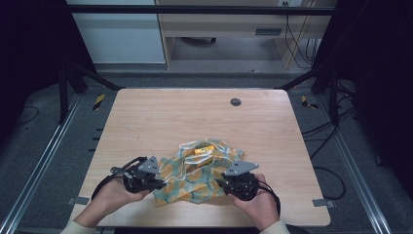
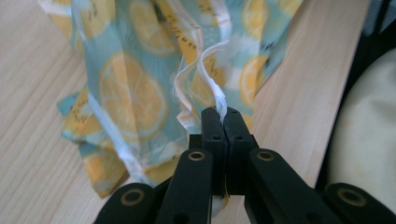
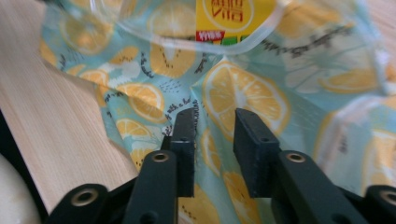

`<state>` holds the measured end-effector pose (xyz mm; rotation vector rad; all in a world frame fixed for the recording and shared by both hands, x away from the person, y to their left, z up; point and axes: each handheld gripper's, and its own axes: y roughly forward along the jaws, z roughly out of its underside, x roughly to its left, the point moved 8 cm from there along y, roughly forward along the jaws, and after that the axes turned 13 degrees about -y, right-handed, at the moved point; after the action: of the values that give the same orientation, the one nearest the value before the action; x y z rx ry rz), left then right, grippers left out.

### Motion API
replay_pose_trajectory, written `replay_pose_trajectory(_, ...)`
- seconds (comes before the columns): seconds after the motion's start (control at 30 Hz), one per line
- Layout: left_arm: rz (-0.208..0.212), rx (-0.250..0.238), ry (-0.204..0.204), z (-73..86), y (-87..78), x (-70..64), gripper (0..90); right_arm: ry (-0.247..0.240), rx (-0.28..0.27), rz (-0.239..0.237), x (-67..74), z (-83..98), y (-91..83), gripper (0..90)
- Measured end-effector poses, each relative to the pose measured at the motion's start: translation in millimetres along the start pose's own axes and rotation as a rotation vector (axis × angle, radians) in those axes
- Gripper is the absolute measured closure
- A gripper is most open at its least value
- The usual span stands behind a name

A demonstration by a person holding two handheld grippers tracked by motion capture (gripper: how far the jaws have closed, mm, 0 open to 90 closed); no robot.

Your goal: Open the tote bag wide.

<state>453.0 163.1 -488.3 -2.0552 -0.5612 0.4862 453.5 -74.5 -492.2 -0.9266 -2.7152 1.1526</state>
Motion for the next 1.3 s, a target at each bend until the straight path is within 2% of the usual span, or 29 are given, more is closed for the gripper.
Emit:
replay_pose_trajectory(0.03, -0.017, 0.019, 0.006, 3.5, 2.8, 2.6, 89.5, 0.004, -0.006, 0.001, -0.6, -1.5, -3.2, 67.3)
replay_pose_trajectory(0.1, -0.018, 0.029, -0.002, 7.5, 6.1, 4.7, 89.5, 0.012, -0.029, -0.002, -1.2, -5.4, -9.9, 66.3)
replay_pose_trajectory(0.23, -0.018, 0.032, -0.013, 11.7, 8.9, 7.4, 89.5, 0.004, -0.054, 0.021, -5.0, -14.2, -20.6, 63.4)
replay_pose_trajectory(0.47, -0.023, 0.035, -0.025, 17.0, 8.8, 12.6, 89.4, 0.004, -0.082, 0.065, -18.2, -27.3, -26.6, 55.5)
replay_pose_trajectory(0.57, -0.024, 0.033, -0.03, 18.1, 9.3, 13.6, 89.4, 0.011, -0.097, 0.098, -25.8, -32.4, -29.1, 53.4)
replay_pose_trajectory(0.63, -0.024, 0.031, -0.031, 18.4, 9.7, 13.6, 89.4, 0.014, -0.092, 0.119, -32.1, -33.3, -27.7, 51.7)
replay_pose_trajectory(0.73, -0.026, 0.027, -0.034, 18.7, 10.2, 13.9, 89.4, 0.014, -0.054, 0.118, -39.1, -29.6, -19.0, 51.4)
replay_pose_trajectory(0.8, -0.024, 0.024, -0.037, 19.0, 9.9, 14.1, 89.4, 0.01, -0.032, 0.109, -40.7, -26.8, -13.0, 57.7)
replay_pose_trajectory(0.9, -0.025, 0.025, -0.04, 19.5, 10.0, 15.1, 89.3, -0.005, -0.013, 0.075, -36.6, -24.7, -10.2, 76.8)
replay_pose_trajectory(0.97, -0.031, 0.028, -0.041, 19.9, 10.0, 16.7, 89.3, -0.019, -0.011, 0.055, -31.7, -24.3, -11.0, 84.6)
replay_pose_trajectory(1.13, -0.061, 0.038, -0.049, 23.5, 10.9, 23.5, 89.1, -0.017, 0.015, -0.011, -17.1, -14.0, -13.0, 89.1)
replay_pose_trajectory(1.3, -0.067, 0.033, -0.071, 26.6, 12.2, 28.3, 88.8, -0.025, 0.051, -0.054, -4.1, 1.0, -10.0, 89.5)
